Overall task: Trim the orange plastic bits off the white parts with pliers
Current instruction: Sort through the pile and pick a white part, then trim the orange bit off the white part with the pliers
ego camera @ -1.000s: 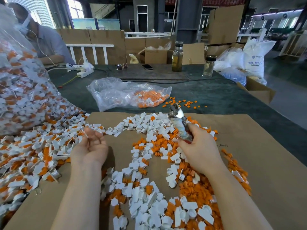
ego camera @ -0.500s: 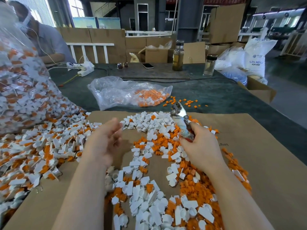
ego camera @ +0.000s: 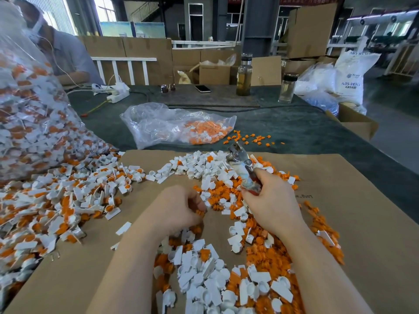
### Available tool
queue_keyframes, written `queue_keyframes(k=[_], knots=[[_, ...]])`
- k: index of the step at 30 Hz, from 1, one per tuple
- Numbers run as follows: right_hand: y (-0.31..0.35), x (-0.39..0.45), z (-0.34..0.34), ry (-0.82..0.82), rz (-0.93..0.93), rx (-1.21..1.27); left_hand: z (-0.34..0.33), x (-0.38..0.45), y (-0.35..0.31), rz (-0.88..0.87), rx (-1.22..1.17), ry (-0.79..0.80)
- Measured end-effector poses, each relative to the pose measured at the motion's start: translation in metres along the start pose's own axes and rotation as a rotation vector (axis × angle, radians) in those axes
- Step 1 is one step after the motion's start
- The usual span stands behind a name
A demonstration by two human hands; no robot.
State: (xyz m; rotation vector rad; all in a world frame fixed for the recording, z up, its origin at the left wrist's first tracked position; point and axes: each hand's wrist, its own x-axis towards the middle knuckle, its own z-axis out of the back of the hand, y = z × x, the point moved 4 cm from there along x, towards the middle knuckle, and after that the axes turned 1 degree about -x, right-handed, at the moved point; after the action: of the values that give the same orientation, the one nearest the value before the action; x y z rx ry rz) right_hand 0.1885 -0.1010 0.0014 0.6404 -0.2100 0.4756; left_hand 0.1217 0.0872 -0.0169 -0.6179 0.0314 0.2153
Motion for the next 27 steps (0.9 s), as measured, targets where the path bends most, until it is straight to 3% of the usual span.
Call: queue_keyframes(k=[4, 11, 18, 23, 27], knots=[[0.001, 0.000, -0.002, 0.019, -0.005, 0.004, -0.003, 0.002, -0.004, -0.028, -0.062, -0.059], [0.002, 0.001, -0.005, 0.070, 0.024, 0.216, -0.001, -0.001, -0.026, -0.118, -0.525, -0.162], [0.006, 0.000, -0.005, 0.088, 0.048, 0.291, 0.000, -0.002, -0.034, -0.186, -0.606, -0.269], [0.006, 0.000, -0.005, 0.019, 0.031, 0.232, 0.001, 0.002, -0.026, -0.114, -0.449, -0.311], [0.001, 0.002, -0.002, -0.065, -0.028, 0.202, 0.004, 0.006, -0.005, 0.005, -0.054, -0.295]])
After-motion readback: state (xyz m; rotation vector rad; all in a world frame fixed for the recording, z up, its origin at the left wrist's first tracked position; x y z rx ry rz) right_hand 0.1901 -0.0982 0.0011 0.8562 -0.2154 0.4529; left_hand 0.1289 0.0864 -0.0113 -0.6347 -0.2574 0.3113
